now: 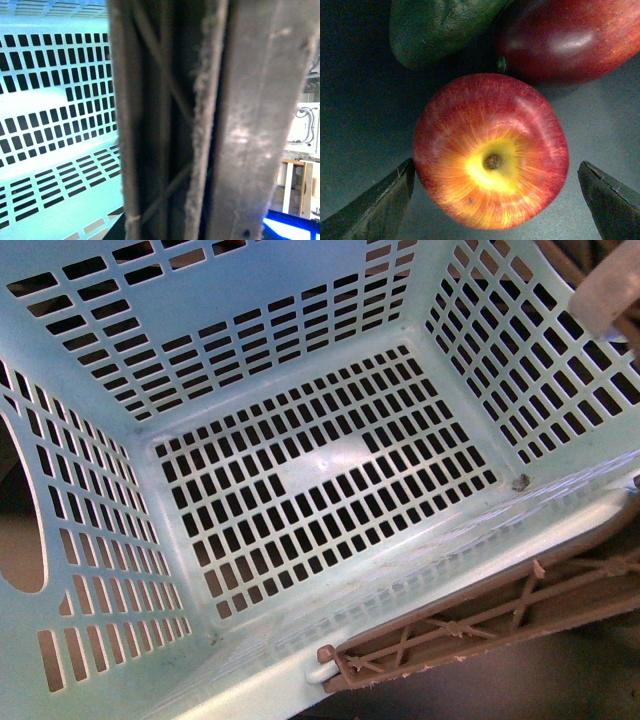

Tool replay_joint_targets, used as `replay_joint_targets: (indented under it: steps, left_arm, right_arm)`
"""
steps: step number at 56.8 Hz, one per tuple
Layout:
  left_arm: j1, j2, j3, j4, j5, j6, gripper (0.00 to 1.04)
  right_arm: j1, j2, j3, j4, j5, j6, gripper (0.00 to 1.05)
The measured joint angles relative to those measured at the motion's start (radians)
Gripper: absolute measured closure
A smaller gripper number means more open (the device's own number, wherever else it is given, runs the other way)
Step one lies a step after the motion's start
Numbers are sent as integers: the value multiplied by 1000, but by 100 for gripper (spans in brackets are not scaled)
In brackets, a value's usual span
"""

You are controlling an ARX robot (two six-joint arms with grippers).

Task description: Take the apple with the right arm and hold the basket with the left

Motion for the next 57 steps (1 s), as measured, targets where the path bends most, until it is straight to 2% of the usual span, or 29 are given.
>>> replay_joint_targets:
  steps: [23, 28, 31, 47, 57]
  left_arm:
    - [0, 0, 0, 0, 0, 0, 89]
    - [0, 0, 0, 0, 0, 0, 89]
    - [0, 0, 0, 0, 0, 0, 89]
    - [0, 0, 0, 0, 0, 0, 89]
    - [0, 0, 0, 0, 0, 0, 89]
  right_arm:
    - [6, 68, 67, -12, -9, 43, 9]
    - [6, 72, 68, -11, -6, 46, 21]
    - [6, 71, 63, -6, -11, 45, 24]
    - [0, -41, -69, 25, -47, -44, 25]
    - [-8, -273, -176, 2, -71, -127, 25]
